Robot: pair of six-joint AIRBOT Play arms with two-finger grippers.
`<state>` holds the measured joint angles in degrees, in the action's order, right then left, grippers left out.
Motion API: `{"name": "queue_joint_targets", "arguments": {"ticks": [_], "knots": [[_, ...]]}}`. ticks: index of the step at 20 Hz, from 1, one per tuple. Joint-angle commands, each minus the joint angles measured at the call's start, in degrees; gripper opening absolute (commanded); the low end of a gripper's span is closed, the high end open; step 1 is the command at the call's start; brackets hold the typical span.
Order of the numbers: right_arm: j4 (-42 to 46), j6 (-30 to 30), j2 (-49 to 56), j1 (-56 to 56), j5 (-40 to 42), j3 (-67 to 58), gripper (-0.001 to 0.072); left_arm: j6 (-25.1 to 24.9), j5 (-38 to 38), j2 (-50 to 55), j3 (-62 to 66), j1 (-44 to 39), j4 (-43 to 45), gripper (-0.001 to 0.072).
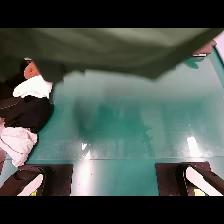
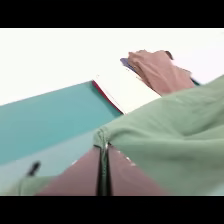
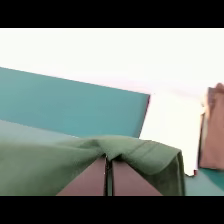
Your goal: Fold the shirts.
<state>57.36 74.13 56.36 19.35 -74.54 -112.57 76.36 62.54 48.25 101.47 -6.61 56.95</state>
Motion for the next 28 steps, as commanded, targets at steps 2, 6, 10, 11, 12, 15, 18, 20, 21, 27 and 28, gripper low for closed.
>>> {"name": "queue_joint_targets", "arguments": {"ticks": [2,6,10,11,12,15,18,20,21,27,28], "knots": [[1.3,3.1,0.0,-0.2,-5.2,-0.7,0.0012,1.6,12.5,1.0,-3.4,0.0,-3.0,0.0027],[8.6,7.5,11.0,-10.3,-13.9,3.0,0.0013,1.0,18.0,6.4,-22.3,-0.1,-6.3,0.0028],[14.4,8.0,25.1,-18.2,-16.6,13.7,0.0012,-3.7,10.6,15.1,-41.7,-0.1,-5.9,0.0028],[15.2,7.9,28.8,-18.7,-14.3,15.3,0.0012,-4.6,6.5,18.2,-43.5,-0.1,-5.5,0.0028],[15.3,7.9,32.0,-18.7,-12.0,15.6,0.0013,-4.9,2.5,21.2,-43.4,0.0,-4.7,0.0028],[13.9,8.0,39.7,-17.2,-7.8,11.1,0.0080,-1.2,-10.4,27.7,-38.8,1.0,-3.3,0.0029],[12.6,9.4,43.6,-14.8,-9.9,3.4,0.0453,2.1,-12.3,29.0,-31.2,5.4,-3.3,0.0544],[12.6,9.4,43.5,-13.0,-13.2,0.5,0.0450,2.0,-4.9,28.7,-25.4,10.2,-3.2,0.0548],[12.6,9.4,42.7,-12.2,-15.4,0.6,0.0450,1.6,0.1,28.1,-23.2,12.9,-3.2,0.0548],[12.7,7.8,30.0,-10.6,-10.4,18.2,0.0449,1.9,10.4,13.6,-36.6,17.0,10.5,0.0547],[12.6,7.8,28.1,-10.8,-8.5,21.2,0.0449,2.1,9.3,10.0,-41.4,17.0,10.5,0.0548]]}}
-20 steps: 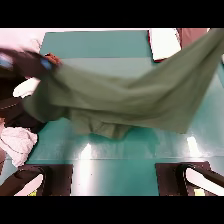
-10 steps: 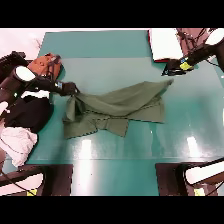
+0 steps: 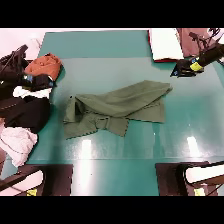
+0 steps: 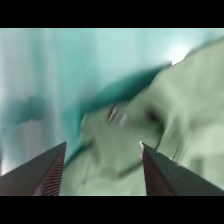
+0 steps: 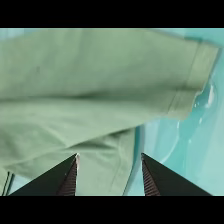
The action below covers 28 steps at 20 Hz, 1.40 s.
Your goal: Fold the shirts.
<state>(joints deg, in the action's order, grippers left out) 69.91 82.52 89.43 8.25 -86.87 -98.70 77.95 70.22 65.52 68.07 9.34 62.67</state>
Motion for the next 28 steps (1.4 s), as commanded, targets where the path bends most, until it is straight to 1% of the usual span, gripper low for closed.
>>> {"name": "queue_joint_targets", "arguments": {"ticks": [1,3,4,5,8,9,11,12,13,15,17,18,20,21,22,23,25,26,28], "knots": [[0.1,-0.6,-6.8,-0.2,5.9,10.4,0.0450,0.5,0.4,-10.5,-12.3,1.0,4.7,0.0547],[0.1,-0.5,-9.4,-0.9,8.5,15.0,0.0450,0.1,-1.7,-15.7,-20.6,1.0,4.6,0.0546],[0.1,-0.5,-10.3,-1.4,9.6,16.9,0.0449,-0.2,-2.8,-17.6,-24.3,0.8,4.5,0.0479],[0.1,-0.5,-10.7,-1.9,10.2,18.3,0.0450,-0.7,-4.0,-18.7,-26.9,-0.2,4.4,0.0465],[0.1,-0.5,-10.9,-2.8,10.4,20.9,0.0449,-0.3,-7.9,-18.8,-30.7,-8.0,3.7,0.0467],[0.1,-0.5,-10.9,-2.8,10.4,21.3,0.0450,0.7,-10.1,-18.8,-31.2,-11.3,3.7,0.0469],[0.1,-0.5,-10.9,-2.8,10.4,21.3,0.0450,5.0,-14.5,-18.6,-32.1,-15.6,3.7,0.0470],[0.1,-0.5,-10.9,-2.8,10.3,21.3,0.0449,7.3,-16.7,-18.5,-32.7,-16.5,3.6,0.0470],[0.1,-0.5,-10.9,-2.8,10.1,21.3,0.0449,7.7,-18.7,-18.1,-33.2,-16.9,3.2,0.0470],[0.1,-0.5,-10.9,-2.8,10.3,21.3,0.0449,7.7,-22.0,-16.8,-33.5,-16.9,0.5,0.0470],[0.1,-0.5,-10.9,-2.8,10.4,21.3,0.0449,6.1,-24.9,-14.6,-33.5,-16.9,-5.7,0.0469],[0.1,-0.5,-10.9,-2.8,10.2,21.3,0.0450,5.6,-25.5,-13.3,-33.4,-16.9,-6.9,0.0468],[0.2,-0.5,-10.9,-2.8,9.7,21.3,0.0449,6.2,-25.8,-11.6,-33.4,-16.9,-7.8,0.0465],[0.2,-0.5,-10.9,-2.8,9.7,21.3,0.0449,6.1,-26.2,-11.6,-33.3,-16.9,-8.3,0.0323],[0.2,-0.5,-10.9,-2.8,9.6,21.3,0.0449,6.0,-27.0,-11.6,-32.5,-16.9,-7.8,0.0104],[0.2,-0.5,-10.9,-2.8,9.6,21.3,0.0449,6.1,-27.8,-11.6,-31.1,-16.9,-6.3,0.0028],[0.2,-0.5,-10.9,-2.8,9.2,21.3,0.0449,6.2,-28.3,-11.6,-25.4,-16.8,1.0,0.0028],[0.2,-0.5,-10.9,-2.8,9.1,21.3,0.0449,7.0,-28.3,-11.6,-21.7,-16.8,7.1,0.0028],[0.2,-0.5,-10.9,-2.8,8.9,21.3,0.0449,12.6,-28.3,-11.6,-15.8,-16.8,21.7,0.0028]]}}
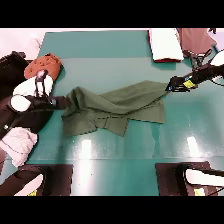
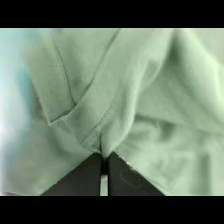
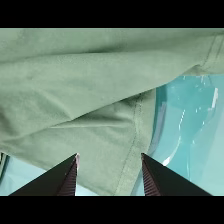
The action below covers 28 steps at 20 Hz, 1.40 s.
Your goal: Fold the shirts.
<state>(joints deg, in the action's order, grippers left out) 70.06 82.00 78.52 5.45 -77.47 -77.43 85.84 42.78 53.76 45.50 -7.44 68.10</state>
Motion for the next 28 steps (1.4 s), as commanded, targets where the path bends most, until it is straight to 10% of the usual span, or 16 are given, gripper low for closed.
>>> {"name": "queue_joint_targets", "arguments": {"ticks": [1,2,4,7,11,14,28], "knots": [[0.0,0.0,0.0,0.0,-0.8,0.0,0.0449,7.8,-0.7,0.2,8.2,0.0,23.1,0.0029],[0.0,0.0,0.0,0.0,-1.1,0.0,0.0449,10.2,-0.5,0.2,8.4,0.0,27.5,0.0031],[0.0,0.0,0.0,0.0,-1.2,0.0,0.0450,11.8,3.0,1.6,8.5,0.6,29.2,0.0392],[0.0,0.0,0.0,0.0,-1.8,0.0,0.0449,10.3,9.4,4.8,8.5,4.2,23.3,0.0388],[0.0,0.0,0.0,0.0,-2.2,0.0,0.0449,-5.7,16.6,5.7,8.5,7.4,7.7,0.0391],[0.0,0.0,0.0,0.0,-2.2,0.0,0.0449,-9.8,22.1,5.7,7.8,7.4,6.3,0.0642],[0.1,0.0,0.0,0.0,-2.6,0.1,0.0449,-10.1,0.1,9.4,-0.8,7.4,-10.9,0.0640]]}}
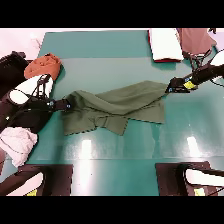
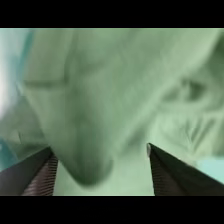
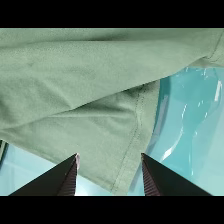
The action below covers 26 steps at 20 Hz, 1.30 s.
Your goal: Fold the shirts.
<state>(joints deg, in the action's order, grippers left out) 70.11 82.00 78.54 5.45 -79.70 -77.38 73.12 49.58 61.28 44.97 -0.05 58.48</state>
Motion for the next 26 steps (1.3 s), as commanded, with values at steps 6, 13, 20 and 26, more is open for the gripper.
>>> {"name": "queue_joint_targets", "arguments": {"ticks": [6,13,20,26], "knots": [[-0.2,0.0,0.0,6.2,-4.0,8.4,0.0452,4.3,-8.4,3.0,0.6,0.0,-1.3,0.0036],[-11.2,-4.1,0.1,11.3,3.2,28.9,0.0524,4.3,-7.3,3.0,0.7,0.0,-1.3,0.0037],[-16.6,-5.2,0.1,3.2,12.4,31.6,0.0252,4.4,-6.0,3.0,0.7,0.0,-2.0,0.0038],[-16.3,-6.7,-5.2,-0.5,9.6,20.2,0.0013,2.9,4.5,-0.9,13.6,0.1,-1.8,0.0028]]}}
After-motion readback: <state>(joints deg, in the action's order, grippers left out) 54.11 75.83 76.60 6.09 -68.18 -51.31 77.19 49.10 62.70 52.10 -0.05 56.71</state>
